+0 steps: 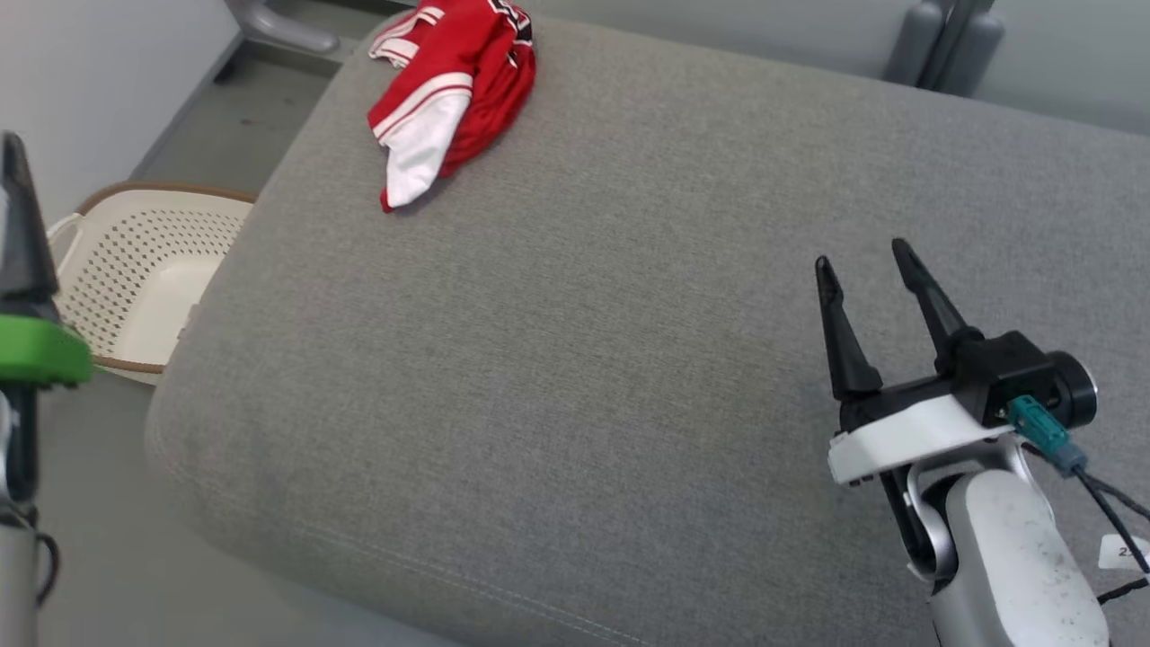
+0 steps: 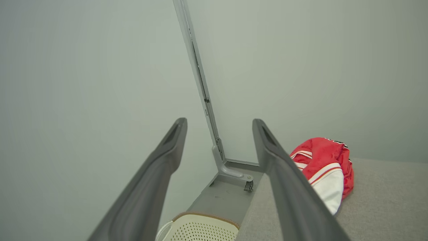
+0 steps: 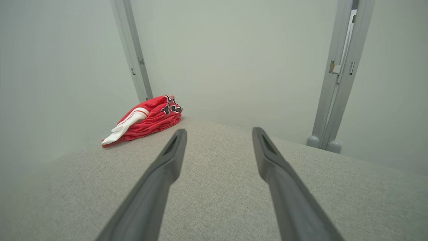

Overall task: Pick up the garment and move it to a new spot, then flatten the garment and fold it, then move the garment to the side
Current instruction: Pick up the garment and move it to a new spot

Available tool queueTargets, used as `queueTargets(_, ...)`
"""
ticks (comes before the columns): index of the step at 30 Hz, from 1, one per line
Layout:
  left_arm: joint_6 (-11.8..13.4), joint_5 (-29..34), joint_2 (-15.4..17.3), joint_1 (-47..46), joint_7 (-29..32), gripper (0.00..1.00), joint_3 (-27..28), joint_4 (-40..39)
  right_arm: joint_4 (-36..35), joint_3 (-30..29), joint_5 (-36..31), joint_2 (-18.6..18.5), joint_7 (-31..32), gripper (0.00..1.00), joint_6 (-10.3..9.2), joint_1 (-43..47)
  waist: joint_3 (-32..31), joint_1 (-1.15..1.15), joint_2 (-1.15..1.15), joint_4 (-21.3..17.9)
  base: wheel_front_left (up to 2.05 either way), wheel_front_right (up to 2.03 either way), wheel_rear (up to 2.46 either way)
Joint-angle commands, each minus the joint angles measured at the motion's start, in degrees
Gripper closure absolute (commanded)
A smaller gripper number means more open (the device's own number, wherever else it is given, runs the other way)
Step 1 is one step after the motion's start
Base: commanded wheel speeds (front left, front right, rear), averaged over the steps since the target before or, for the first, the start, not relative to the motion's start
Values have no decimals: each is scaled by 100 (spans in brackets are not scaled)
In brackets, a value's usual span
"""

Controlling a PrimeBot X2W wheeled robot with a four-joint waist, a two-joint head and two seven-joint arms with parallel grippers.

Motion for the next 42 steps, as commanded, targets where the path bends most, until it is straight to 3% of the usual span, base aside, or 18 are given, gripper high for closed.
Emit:
queueTargets(1,-73,-22,117,-405,140,0,7,148,-201,-63,-116,-25,95,0,-2,-124,788,0,0,-634,0,0,0)
queueTargets(8,-228,-223,287,-2004,845,0,-200,1740,-1220,-147,-521,-20,631,0,-2,-91,1634,0,0,-988,0,0,0)
queueTargets(16,-459,-561,-89,-2825,964,0,-788,3178,-1965,-413,-766,-17,928,0,-2,75,2234,0,0,-1250,0,0,0)
queueTargets(21,-490,-853,-179,-2984,1039,0,-1302,3593,-2108,-436,-725,-18,908,0,-2,62,2388,0,0,-1338,0,0,0)
queueTargets(26,-491,-1425,-29,-3036,1169,0,-1847,3650,-2116,-445,-678,-18,883,0,-2,74,2422,0,0,-1383,0,0,0)
queueTargets(32,-491,-1565,181,-3183,878,0,-2055,3944,-2078,-443,-651,-19,833,0,-2,13,2437,0,0,-1425,0,0,0)
queueTargets(34,-491,-1553,244,-3276,740,44,-2061,4070,-2057,-437,-635,-18,818,0,-2,-2,2428,0,0,-1433,0,0,0)
queueTargets(37,-492,-1561,251,-3356,606,78,-2088,4243,-2006,-450,-601,-19,779,0,-2,-18,2385,0,0,-1438,0,0,0)
queueTargets(38,-492,-1557,256,-3382,564,100,-2108,4299,-1985,-444,-589,-18,760,0,-2,-21,2364,0,0,-1441,0,0,0)
queueTargets(42,-492,-1539,329,-3474,426,100,-2170,4463,-1865,-391,-512,-19,686,0,-2,-44,2253,0,0,-1471,0,0,0)
